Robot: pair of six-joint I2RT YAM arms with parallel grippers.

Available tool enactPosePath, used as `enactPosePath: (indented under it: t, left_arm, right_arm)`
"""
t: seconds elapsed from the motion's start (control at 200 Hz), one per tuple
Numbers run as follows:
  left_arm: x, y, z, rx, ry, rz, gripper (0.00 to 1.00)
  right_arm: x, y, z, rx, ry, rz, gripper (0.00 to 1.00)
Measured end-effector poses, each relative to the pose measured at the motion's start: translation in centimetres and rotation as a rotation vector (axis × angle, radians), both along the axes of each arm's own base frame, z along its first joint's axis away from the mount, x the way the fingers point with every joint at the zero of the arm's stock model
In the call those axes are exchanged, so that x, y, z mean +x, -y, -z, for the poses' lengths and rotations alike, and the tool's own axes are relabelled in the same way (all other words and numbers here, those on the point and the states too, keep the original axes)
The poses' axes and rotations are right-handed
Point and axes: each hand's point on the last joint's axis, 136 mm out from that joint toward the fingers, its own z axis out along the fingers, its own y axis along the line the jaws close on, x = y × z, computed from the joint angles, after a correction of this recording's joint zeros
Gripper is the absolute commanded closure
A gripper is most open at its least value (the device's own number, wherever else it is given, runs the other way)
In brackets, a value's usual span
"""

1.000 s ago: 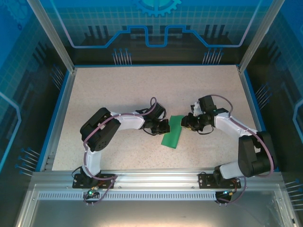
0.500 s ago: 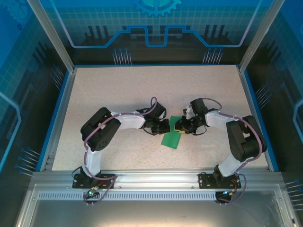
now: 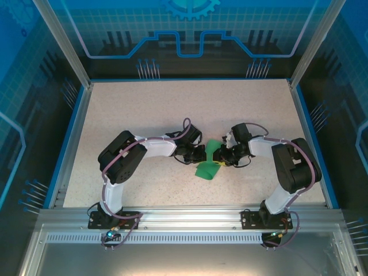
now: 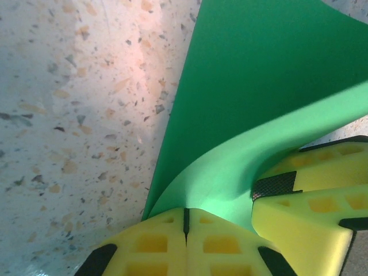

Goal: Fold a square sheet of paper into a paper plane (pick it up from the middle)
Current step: Fold the square sheet of paper in half at the center of the table.

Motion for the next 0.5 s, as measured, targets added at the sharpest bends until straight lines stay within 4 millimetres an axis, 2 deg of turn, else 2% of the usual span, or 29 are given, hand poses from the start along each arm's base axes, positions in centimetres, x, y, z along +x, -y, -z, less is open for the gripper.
enactPosePath:
  t: [0.145, 0.34, 0.415, 0.5]
  left_arm:
    - [-0.1, 0.1, 0.0, 0.001, 0.000, 0.004, 1.00]
    - [-0.3, 0.3, 0.0, 0.005, 0.000, 0.008, 1.00]
    - [-0.3, 0.4, 0.0, 0.006, 0.000, 0.011, 1.00]
    - [-0.3, 0.4, 0.0, 0.007, 0.000, 0.013, 1.00]
  right_arm:
    - [-0.4, 0.1, -0.9, 0.002, 0.022, -0.010, 0.70]
    - [-0.5, -0.6, -4.6, 0.047, 0.123, -0.033, 0.70]
    - [-1.0, -1.1, -4.5, 0.049, 0.124, -0.048, 0.70]
    - [-1.9, -1.1, -3.2, 0.042, 0.088, -0.052, 0.71]
